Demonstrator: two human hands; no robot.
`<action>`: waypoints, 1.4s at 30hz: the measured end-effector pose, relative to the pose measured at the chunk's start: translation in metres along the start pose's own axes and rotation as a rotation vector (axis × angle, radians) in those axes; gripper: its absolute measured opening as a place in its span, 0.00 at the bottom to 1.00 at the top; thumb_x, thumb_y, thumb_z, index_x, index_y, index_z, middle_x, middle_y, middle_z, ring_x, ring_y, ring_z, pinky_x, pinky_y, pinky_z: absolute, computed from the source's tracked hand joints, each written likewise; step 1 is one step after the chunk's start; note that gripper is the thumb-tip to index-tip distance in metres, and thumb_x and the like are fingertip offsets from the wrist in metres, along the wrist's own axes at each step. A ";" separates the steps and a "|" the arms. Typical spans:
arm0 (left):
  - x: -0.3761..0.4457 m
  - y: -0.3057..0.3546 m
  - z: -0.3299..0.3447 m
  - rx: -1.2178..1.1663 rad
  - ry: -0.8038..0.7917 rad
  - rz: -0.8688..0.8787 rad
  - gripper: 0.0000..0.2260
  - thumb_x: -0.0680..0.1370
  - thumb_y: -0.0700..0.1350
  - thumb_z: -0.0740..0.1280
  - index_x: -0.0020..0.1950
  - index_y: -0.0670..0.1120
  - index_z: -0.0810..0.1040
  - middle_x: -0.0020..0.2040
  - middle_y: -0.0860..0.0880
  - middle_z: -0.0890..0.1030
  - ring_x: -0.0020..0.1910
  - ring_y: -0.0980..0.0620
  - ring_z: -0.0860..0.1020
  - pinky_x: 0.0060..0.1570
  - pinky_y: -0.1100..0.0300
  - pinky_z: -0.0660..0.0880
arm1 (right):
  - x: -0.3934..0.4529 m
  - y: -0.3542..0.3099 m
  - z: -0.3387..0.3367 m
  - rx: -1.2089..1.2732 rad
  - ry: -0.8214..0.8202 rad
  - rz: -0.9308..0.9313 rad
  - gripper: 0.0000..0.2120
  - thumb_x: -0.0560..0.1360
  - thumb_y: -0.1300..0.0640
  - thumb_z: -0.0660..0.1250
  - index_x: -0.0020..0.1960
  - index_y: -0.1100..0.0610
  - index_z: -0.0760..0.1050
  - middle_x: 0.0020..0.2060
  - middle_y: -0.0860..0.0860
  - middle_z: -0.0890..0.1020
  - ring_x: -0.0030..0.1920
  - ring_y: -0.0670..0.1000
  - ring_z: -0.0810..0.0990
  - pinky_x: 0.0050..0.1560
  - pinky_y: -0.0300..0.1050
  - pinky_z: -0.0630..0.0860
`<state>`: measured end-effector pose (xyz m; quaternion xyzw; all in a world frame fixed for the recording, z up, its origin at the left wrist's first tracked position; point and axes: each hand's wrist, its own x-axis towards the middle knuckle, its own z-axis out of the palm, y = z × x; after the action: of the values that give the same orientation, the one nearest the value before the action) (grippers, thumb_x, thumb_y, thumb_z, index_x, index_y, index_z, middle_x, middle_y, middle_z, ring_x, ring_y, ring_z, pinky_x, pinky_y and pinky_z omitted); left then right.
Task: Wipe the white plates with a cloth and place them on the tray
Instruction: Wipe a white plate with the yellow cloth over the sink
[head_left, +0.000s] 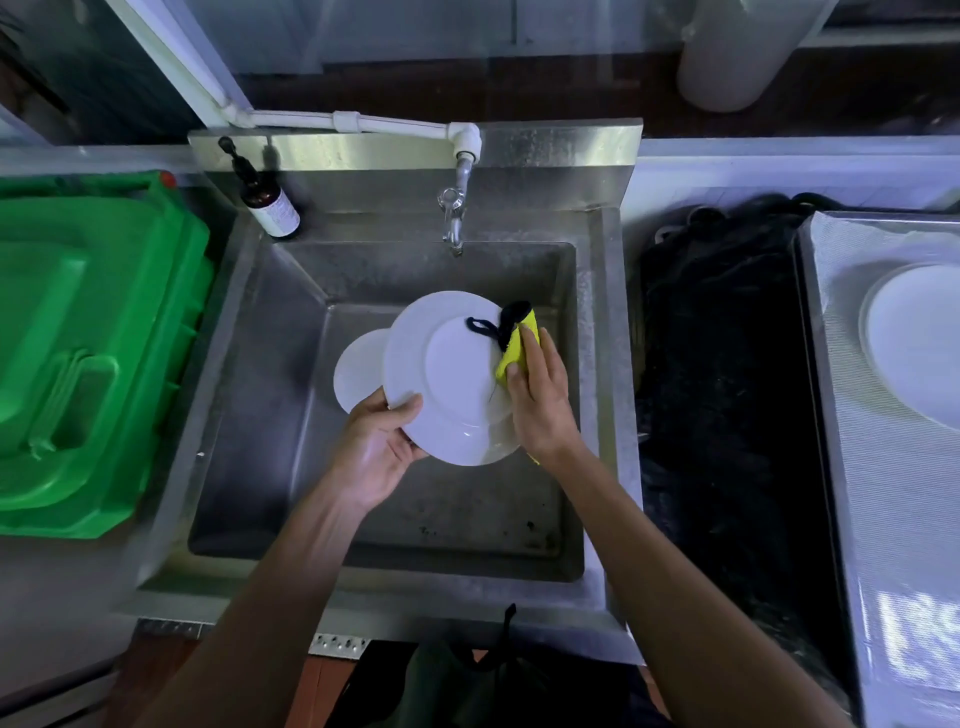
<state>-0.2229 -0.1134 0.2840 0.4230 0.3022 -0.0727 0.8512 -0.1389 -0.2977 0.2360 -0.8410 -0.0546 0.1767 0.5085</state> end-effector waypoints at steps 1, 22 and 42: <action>-0.001 0.001 -0.001 0.020 -0.012 -0.003 0.21 0.75 0.36 0.67 0.69 0.43 0.77 0.65 0.45 0.81 0.66 0.41 0.78 0.50 0.43 0.83 | 0.004 -0.001 -0.003 0.005 -0.007 -0.004 0.25 0.86 0.48 0.51 0.82 0.47 0.51 0.81 0.47 0.49 0.80 0.48 0.46 0.80 0.56 0.48; 0.009 0.004 0.004 0.305 -0.055 -0.030 0.14 0.72 0.36 0.71 0.57 0.41 0.84 0.54 0.40 0.85 0.53 0.41 0.84 0.45 0.49 0.82 | 0.006 -0.051 0.007 -0.373 -0.119 -0.424 0.23 0.86 0.52 0.53 0.80 0.46 0.59 0.81 0.47 0.53 0.81 0.52 0.46 0.77 0.64 0.43; 0.005 0.004 0.011 0.366 0.003 -0.019 0.19 0.68 0.38 0.71 0.59 0.40 0.82 0.57 0.39 0.84 0.56 0.39 0.82 0.53 0.44 0.79 | 0.036 -0.027 0.000 -0.289 -0.103 -0.248 0.24 0.84 0.40 0.45 0.80 0.39 0.55 0.81 0.44 0.53 0.80 0.50 0.51 0.76 0.66 0.50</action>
<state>-0.2127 -0.1189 0.2888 0.5678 0.2892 -0.1338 0.7589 -0.1030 -0.2747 0.2510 -0.8819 -0.2085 0.1459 0.3969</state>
